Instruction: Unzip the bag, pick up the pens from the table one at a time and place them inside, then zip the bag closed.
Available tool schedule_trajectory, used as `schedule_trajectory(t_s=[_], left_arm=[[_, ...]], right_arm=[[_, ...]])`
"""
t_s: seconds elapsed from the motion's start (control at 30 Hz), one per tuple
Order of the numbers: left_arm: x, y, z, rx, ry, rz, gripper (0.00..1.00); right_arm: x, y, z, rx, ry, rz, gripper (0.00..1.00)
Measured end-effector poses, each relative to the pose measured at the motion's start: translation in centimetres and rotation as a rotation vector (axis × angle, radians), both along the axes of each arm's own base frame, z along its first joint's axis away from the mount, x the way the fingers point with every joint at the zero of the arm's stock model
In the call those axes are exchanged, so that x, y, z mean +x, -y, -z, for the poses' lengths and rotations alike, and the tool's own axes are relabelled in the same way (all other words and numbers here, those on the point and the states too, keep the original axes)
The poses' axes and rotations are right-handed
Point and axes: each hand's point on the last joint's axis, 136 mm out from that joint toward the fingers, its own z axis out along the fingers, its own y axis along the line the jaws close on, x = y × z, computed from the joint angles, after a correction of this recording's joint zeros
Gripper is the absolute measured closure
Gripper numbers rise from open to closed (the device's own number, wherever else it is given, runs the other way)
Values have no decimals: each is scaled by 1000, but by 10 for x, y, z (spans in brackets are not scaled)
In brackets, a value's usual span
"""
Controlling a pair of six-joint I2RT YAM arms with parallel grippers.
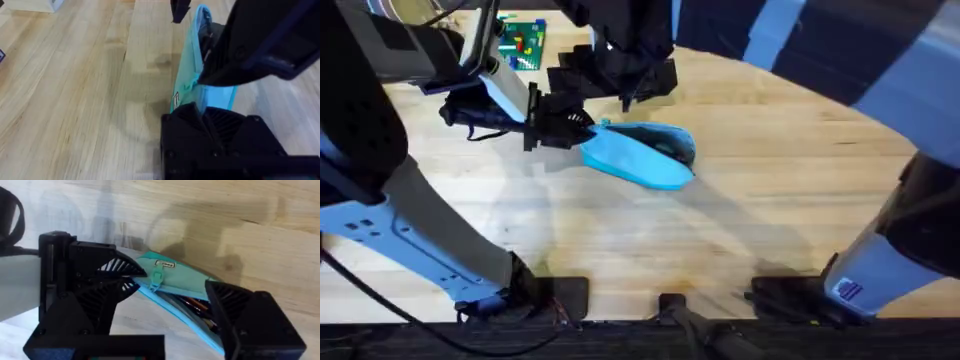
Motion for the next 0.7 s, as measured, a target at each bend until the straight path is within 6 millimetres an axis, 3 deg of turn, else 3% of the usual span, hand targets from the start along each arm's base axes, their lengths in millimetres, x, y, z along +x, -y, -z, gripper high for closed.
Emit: schedule_trajectory(t_s=[0.7], left_arm=[[0, 0, 0, 0, 0, 0, 958]], right_arm=[[7, 2, 24, -39, -37, 22, 13]])
